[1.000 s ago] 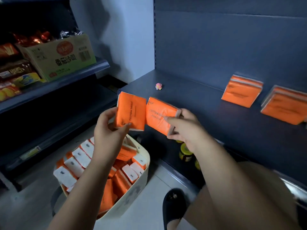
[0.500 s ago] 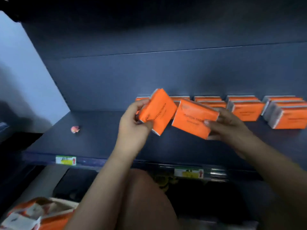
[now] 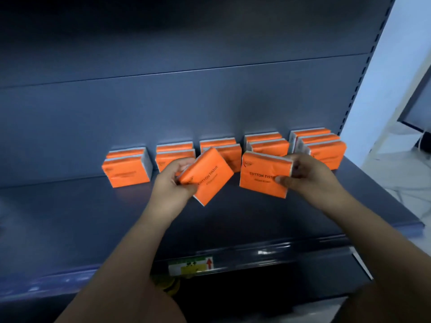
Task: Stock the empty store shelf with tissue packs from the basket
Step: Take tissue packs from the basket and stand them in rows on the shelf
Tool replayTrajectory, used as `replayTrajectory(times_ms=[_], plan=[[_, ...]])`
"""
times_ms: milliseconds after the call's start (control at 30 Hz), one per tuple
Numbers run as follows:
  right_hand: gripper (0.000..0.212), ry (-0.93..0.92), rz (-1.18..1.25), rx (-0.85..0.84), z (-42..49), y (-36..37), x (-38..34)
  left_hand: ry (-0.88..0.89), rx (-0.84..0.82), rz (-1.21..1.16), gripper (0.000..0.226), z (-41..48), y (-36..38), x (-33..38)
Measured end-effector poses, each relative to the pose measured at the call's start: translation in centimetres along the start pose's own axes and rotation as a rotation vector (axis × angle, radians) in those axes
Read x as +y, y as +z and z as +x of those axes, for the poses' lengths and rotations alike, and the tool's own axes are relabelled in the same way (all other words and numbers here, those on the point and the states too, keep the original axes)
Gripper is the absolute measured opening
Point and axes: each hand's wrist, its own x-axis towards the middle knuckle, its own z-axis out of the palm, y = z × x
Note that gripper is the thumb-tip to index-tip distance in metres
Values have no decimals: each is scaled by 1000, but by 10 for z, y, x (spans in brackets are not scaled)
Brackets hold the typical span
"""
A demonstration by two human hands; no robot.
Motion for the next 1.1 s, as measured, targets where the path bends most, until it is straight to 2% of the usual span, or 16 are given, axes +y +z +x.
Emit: replayTrajectory(times_ms=[200,300,400,533,633,867,1100], plan=[[56,-142,-255,56,40,-17,9,24,-94,41,73,16,22,-15],[57,-172,-310,53,56,-23,17,13,-95,32,69,19,29,-25],[56,-204,-511,80,69,-24,26,14,-129,71,66,20,32,-29],[54,-205,-694,148,78,-16,31,50,-138,104,76,22,34,-31],[51,-207,-782,159,79,-7,35,93,-145,165,75,18,37,-29],[52,-186,-848,142,80,-3,41,156,-102,274,71,14,38,-33],[57,-210,-824,164,74,-8,40,317,-73,430,68,19,38,-39]])
